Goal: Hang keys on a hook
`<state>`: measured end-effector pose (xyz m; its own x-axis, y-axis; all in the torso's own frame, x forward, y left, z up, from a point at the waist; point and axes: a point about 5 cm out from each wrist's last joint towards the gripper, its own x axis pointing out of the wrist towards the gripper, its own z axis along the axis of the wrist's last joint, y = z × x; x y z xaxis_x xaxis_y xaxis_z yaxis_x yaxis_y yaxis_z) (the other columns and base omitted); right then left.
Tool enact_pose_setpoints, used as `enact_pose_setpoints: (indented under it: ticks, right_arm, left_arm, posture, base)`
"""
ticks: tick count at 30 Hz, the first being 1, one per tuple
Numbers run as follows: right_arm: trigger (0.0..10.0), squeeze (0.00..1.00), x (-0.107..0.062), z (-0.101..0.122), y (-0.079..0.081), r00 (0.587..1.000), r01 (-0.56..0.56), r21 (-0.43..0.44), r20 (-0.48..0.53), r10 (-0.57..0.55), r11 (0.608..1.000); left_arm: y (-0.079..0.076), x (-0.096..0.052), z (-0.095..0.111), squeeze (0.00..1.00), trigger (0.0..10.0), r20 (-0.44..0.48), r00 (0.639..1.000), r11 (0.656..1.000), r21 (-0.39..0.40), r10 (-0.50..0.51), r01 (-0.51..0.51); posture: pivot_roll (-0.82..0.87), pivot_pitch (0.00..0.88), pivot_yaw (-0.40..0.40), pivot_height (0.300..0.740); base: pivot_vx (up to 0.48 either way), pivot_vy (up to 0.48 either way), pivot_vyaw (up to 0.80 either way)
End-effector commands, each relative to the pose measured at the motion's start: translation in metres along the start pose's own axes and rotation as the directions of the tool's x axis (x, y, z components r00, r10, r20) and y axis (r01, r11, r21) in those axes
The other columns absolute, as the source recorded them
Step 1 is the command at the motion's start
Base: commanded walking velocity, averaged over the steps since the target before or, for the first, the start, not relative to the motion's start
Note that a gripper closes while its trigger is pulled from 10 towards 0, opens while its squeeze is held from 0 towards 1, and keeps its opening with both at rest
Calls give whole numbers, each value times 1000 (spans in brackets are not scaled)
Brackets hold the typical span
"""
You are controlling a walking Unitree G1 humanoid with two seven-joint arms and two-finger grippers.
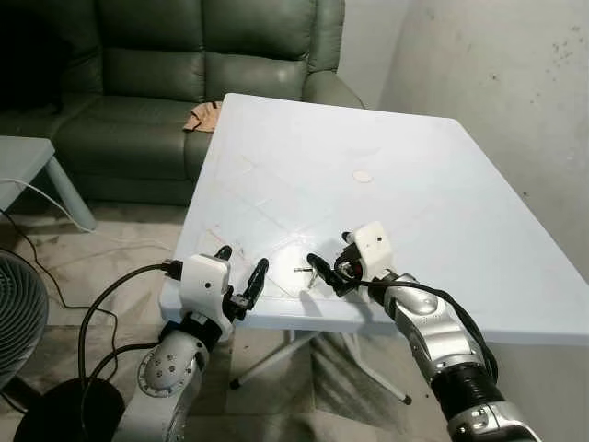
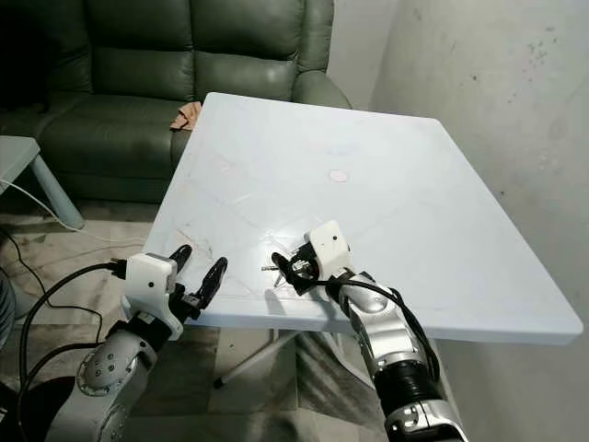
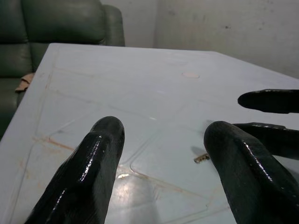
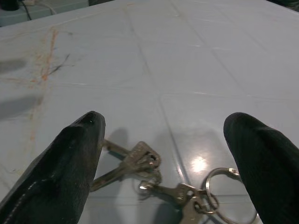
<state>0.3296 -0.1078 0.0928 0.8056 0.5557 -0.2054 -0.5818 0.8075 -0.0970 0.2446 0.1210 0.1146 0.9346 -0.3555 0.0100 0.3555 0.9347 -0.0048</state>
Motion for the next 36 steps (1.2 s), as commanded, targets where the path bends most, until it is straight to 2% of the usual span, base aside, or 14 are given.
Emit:
enact_pose_setpoints:
  ticks: [1, 2, 6, 8, 9, 11, 13, 16, 25, 27, 29, 31, 32, 36]
  right_arm:
    - [8941, 0, 2, 2, 0, 1000, -5, -18, 4, 5, 1000]
    - [8941, 0, 2, 1, 0, 1000, -5, -19, 1, 5, 1000]
    - [5490, 0, 2, -3, 1, 1000, -11, -31, -25, 10, 999]
    - [6000, 0, 2, -4, 1, 1000, -13, -32, -26, 12, 999]
    - [4549, 0, 1, -5, 1, 999, -16, -34, -29, 15, 999]
    - [4510, 0, 1, -6, 1, 999, -17, -39, -34, 16, 999]
    - [1451, 0, 1, -7, 1, 999, -12, -41, -34, 11, 999]
    - [0, 0, 1, -9, 2, 999, -11, -42, -38, 9, 999]
    - [118, 0, 1, -12, 2, 999, -7, -51, -54, 5, 999]
    - [1216, 0, 0, -14, 1, 998, -4, -53, -65, 0, 999]
    - [8275, 0, 0, -16, 0, 996, 10, -64, -90, -16, 998]
    - [8392, 0, 0, -18, 0, 995, 11, -55, -100, -17, 998]
    - [10000, 0, 1, -18, 1, 994, 15, -59, -105, -21, 998]
    - [10000, 0, 2, -20, 1, 993, 23, -66, -117, -30, 998]
  left_arm:
    - [-2, -2, 2, 0, 10000, 0, 1000, 1000, 8, 2, -2]
    - [-2, -2, 2, 0, 10000, 0, 1000, 1000, 8, 3, -3]
    - [-2, -4, 2, 0, 10000, -3, 1000, 1000, 4, 19, -19]
    - [-2, -5, 2, 0, 10000, -4, 1000, 1000, 4, 20, -20]
    - [-3, -5, 2, 0, 10000, -5, 1000, 1000, 3, 20, -20]
    - [-3, -6, 2, 0, 10000, -7, 1000, 1000, 2, 21, -21]
    - [-4, -6, 2, 0, 10000, -7, 1000, 1000, 2, 24, -24]
    - [-5, -7, 3, 0, 10000, -6, 1000, 1000, 1, 27, -27]
    - [-4, -7, 3, 0, 10000, -8, 999, 999, 0, 33, -33]
    - [-4, -8, 3, 0, 10000, -9, 999, 999, 0, 35, -35]
    - [-4, -9, 3, 0, 10000, -12, 999, 999, 0, 35, -35]
    - [-5, -10, 3, 0, 10000, -13, 999, 999, -2, 36, -36]
    - [-5, -10, 3, 0, 10000, -15, 999, 999, -3, 37, -37]
    - [-6, -11, 3, 0, 10000, -17, 999, 999, -3, 36, -36]
  posture:
    - [-57, 5, -124, 740]
    - [-54, 9, -127, 740]
    - [-51, 20, -134, 740]
    - [-49, 22, -136, 740]
    - [-49, 22, -136, 740]
    - [-49, 25, -138, 740]
    - [-47, 30, -140, 740]
    - [-46, 33, -142, 740]
    - [-45, 39, -143, 740]
    - [-46, 43, -143, 740]
    - [-45, 49, -143, 740]
    - [-44, 51, -143, 740]
    - [-44, 51, -142, 740]
    - [-41, 59, -143, 740]
  base:
    - [0, 0, 0]
    - [0, 0, 0]
    - [0, 0, 0]
    - [0, 0, 0]
    - [0, 0, 0]
    - [0, 0, 0]
    - [0, 0, 0]
    - [0, 0, 0]
    - [0, 0, 0]
    - [0, 0, 0]
    - [0, 0, 0]
    - [0, 0, 0]
    - [0, 0, 0]
    - [0, 0, 0]
